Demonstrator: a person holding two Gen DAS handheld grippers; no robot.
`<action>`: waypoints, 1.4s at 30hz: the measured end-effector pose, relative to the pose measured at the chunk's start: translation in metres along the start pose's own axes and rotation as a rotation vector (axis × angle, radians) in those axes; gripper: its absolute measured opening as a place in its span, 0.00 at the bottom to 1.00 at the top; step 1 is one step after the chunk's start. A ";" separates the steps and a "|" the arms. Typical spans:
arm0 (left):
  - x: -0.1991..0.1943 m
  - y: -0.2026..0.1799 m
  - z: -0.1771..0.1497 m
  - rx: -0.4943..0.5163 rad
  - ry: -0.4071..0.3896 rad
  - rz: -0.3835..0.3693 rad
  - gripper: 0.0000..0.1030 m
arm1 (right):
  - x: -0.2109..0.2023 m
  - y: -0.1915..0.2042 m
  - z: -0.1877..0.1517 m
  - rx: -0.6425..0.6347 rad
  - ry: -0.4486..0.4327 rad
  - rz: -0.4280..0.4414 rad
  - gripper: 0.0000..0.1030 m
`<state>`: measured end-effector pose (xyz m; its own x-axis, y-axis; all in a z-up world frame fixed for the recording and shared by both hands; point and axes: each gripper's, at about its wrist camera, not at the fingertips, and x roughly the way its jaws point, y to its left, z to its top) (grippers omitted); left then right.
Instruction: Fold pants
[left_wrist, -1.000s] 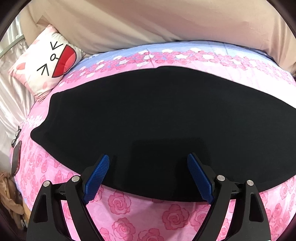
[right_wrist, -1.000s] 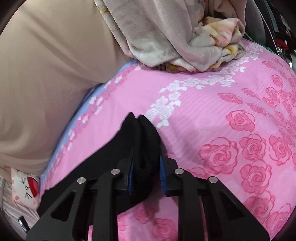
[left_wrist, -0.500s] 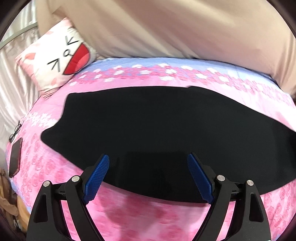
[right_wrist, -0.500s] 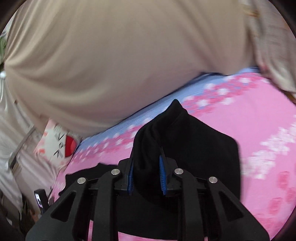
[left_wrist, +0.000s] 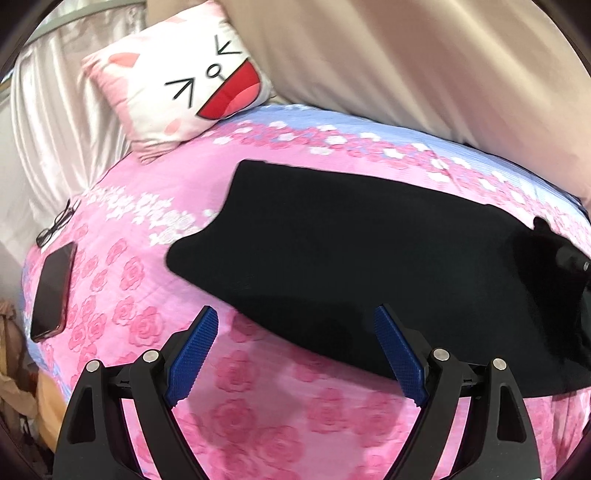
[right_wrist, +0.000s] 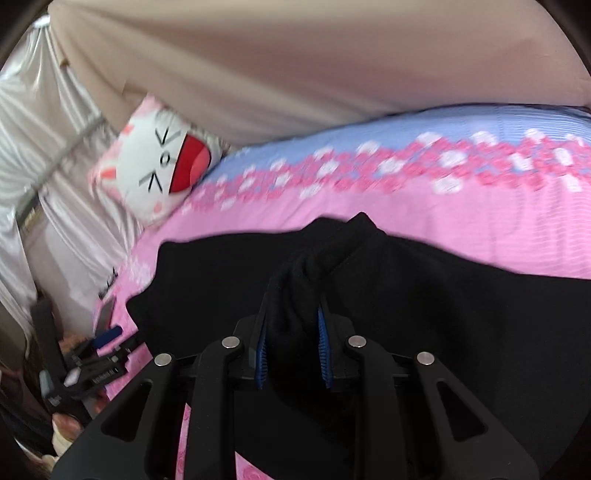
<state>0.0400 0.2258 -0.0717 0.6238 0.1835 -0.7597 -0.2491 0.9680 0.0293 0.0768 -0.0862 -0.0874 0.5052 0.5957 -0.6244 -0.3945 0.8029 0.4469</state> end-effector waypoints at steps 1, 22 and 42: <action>0.001 0.004 0.000 -0.005 0.003 -0.001 0.81 | 0.006 0.005 -0.003 -0.005 0.014 0.003 0.20; 0.022 0.050 -0.008 -0.110 0.064 -0.058 0.82 | 0.003 0.057 -0.031 -0.200 -0.006 -0.081 0.52; 0.039 0.088 -0.001 -0.287 0.124 -0.160 0.83 | 0.027 0.071 -0.036 -0.249 0.018 -0.087 0.36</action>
<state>0.0419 0.3183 -0.0990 0.5815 -0.0061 -0.8135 -0.3647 0.8919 -0.2674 0.0352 -0.0141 -0.0957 0.5325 0.5223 -0.6661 -0.5283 0.8199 0.2205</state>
